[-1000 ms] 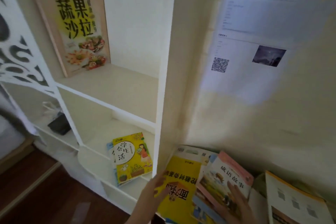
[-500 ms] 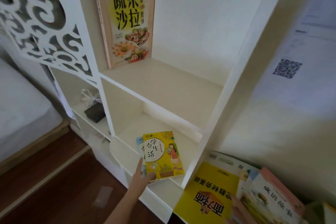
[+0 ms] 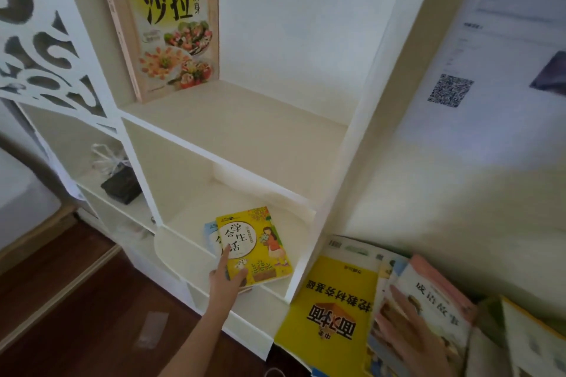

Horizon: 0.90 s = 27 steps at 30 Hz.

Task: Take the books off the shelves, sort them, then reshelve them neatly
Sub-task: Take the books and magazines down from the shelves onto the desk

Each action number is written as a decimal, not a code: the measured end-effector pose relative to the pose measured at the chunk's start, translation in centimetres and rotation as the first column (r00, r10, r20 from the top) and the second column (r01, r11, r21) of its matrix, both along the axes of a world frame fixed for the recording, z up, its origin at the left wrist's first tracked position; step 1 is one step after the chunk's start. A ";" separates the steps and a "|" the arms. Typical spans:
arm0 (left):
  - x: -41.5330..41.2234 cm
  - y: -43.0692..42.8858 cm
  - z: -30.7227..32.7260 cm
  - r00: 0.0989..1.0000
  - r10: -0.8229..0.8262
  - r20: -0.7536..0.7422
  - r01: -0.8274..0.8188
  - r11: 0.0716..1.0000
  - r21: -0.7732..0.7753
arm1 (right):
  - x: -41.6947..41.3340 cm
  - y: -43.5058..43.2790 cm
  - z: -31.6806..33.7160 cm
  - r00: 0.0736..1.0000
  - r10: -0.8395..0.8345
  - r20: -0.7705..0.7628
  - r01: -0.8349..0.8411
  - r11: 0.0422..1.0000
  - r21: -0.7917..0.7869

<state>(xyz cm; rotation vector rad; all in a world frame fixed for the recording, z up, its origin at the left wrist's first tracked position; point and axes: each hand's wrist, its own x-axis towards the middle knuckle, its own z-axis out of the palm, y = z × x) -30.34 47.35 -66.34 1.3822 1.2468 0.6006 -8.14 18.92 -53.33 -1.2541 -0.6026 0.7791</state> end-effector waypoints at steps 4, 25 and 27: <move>0.2 0.1 1.2 0.990 0.032 0.139 -0.023 0.998 -0.065 | -1.5 2.4 -0.5 0.990 -0.122 0.073 0.141 0.906 -0.400; -12.1 -15.3 15.5 0.868 -0.201 0.455 0.262 0.962 -0.074 | -10.9 3.1 5.1 0.890 0.448 -0.086 -0.453 0.842 -0.293; -11.8 -17.0 15.5 0.869 -0.199 0.453 0.263 0.962 -0.081 | -12.0 1.7 5.3 0.895 0.442 -0.054 -0.438 0.852 -0.287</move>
